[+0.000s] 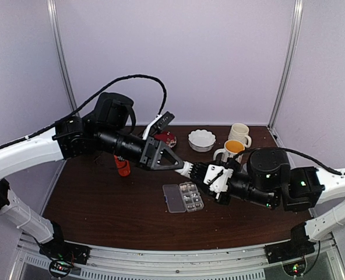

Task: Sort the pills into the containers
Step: Screw the lid of the pill bottle onto the pill bottle.

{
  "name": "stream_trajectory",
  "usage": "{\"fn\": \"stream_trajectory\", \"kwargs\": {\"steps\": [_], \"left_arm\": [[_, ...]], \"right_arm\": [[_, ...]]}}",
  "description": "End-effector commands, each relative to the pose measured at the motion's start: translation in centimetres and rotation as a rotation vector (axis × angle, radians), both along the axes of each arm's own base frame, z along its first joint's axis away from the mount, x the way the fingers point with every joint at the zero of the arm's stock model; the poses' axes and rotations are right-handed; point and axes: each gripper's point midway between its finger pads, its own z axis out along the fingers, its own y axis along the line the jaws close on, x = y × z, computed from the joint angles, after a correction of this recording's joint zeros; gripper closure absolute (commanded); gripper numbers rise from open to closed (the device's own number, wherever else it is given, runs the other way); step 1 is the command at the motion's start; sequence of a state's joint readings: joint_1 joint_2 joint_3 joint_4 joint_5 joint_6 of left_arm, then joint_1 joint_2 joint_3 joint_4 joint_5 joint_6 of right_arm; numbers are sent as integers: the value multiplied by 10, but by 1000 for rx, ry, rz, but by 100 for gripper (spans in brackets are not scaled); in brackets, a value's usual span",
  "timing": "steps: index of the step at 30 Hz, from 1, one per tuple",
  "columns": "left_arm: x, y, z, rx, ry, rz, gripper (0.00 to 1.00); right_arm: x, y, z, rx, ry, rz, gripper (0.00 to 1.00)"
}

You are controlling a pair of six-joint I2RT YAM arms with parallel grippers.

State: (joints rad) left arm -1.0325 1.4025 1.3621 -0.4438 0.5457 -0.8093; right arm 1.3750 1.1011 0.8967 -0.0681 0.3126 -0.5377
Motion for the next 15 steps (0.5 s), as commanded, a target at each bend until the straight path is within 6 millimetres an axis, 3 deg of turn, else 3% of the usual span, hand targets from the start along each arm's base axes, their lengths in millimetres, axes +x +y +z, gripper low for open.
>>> {"fn": "stream_trajectory", "kwargs": {"steps": [1,7,12,15], "left_arm": [[-17,-9,24,-129,-203,-163,100],[-44,-4,33,-206,-509,-323,100],[-49,3,27,-200,-798,-381,100],[-65,8,25,-258,-990,-511,100]], "right_arm": [[-14,4,26,101,83,84,99],[-29,6,31,149,202,199,100],[-44,6,34,177,317,312,100],[-50,6,37,198,387,375,100]]}}
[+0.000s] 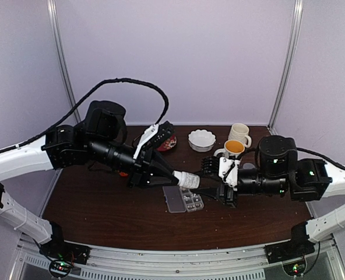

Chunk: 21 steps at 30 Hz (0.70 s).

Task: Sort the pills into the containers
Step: Screw the lid of the pill bottle onto the pill bottle.

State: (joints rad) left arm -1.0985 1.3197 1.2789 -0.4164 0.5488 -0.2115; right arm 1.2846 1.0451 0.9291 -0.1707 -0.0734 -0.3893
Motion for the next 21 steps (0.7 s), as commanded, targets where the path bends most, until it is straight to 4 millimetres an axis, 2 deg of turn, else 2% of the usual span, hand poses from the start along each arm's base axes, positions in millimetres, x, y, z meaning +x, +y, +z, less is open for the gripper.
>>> {"fn": "stream_trajectory", "kwargs": {"steps": [1,4,7,14,21], "left_arm": [[-33,0,22,-186,-477,-279,100],[-37,-2,18,-191,-642,-331,100],[-27,-9,21,-176,-718,-300,100],[-11,-22,31,-171,-699,-213,100],[-8,-25,47,-202,-693,-180,100]], "right_arm": [[-22,3,29,118,184,144,100],[-22,4,29,127,233,163,100],[-19,3,26,129,267,159,100],[-8,4,5,97,282,91,100],[2,-1,-7,110,313,42,100]]}}
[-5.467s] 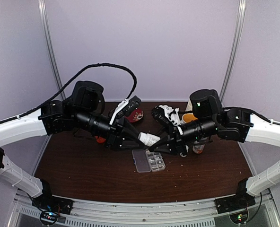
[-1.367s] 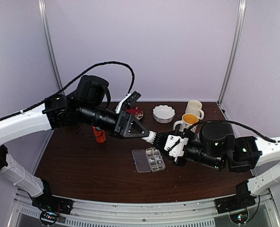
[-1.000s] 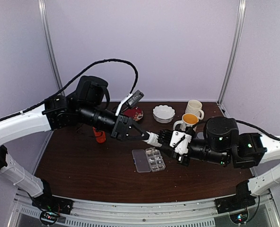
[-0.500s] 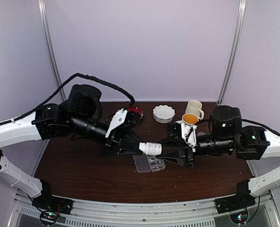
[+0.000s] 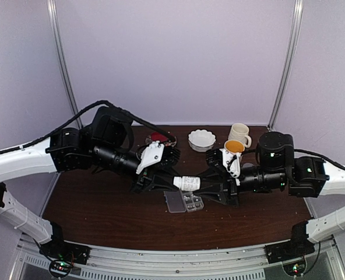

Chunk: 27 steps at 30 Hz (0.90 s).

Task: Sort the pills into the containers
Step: Screw the lid of the pill bottle onto the pill bottle.

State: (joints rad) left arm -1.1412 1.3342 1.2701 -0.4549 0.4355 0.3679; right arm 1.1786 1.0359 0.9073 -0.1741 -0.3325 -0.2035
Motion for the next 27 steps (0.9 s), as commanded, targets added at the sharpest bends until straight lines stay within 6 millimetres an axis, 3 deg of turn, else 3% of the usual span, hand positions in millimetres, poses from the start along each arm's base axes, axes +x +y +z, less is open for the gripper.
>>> {"fn": "stream_trajectory", "kwargs": {"steps": [1,27], "left_arm": [[-9,-22,69,-231,-128,-60,100],[-8,-18,66,-233,-160,-50,100]], "right_arm": [[8,2,-1,51,70,-52,100],[16,2,-12,173,207,-70,100]]}}
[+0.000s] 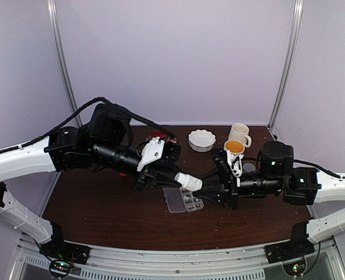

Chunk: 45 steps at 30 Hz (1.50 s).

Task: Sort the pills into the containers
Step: Screw the lid of the pill bottle onto the pill bottle, then place the pill bottle at the center of the board.

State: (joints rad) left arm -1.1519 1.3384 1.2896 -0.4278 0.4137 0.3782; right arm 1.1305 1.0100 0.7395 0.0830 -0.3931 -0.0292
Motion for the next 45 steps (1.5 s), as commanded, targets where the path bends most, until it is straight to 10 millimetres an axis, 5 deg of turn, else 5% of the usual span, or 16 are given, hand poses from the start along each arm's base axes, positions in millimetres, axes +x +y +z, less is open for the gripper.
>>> {"fn": "stream_trajectory", "kwargs": {"steps": [1,9,12,13,20,30,35,45], "left_arm": [[-10,-12,54,-196,-127,-55,100],[-11,-12,48,-182,-122,-61,100],[0,-13,43,-137,-96,2,100],[3,-13,40,-117,-89,20,100],[21,-7,6,-2,-45,119,100],[115,-18,-54,241,113,507,100],[162,-39,-88,402,146,654,100],[216,-67,-157,470,310,781,100]], "right_arm": [[8,3,-1,34,75,-36,100],[9,0,-2,40,72,-49,98],[13,-3,-8,13,62,-74,42],[14,-5,-11,0,58,-86,31],[26,-36,-18,1,22,-221,3],[67,-123,-41,65,159,-702,0],[67,-142,-41,69,225,-769,0],[74,-181,-41,-10,188,-920,0]]}}
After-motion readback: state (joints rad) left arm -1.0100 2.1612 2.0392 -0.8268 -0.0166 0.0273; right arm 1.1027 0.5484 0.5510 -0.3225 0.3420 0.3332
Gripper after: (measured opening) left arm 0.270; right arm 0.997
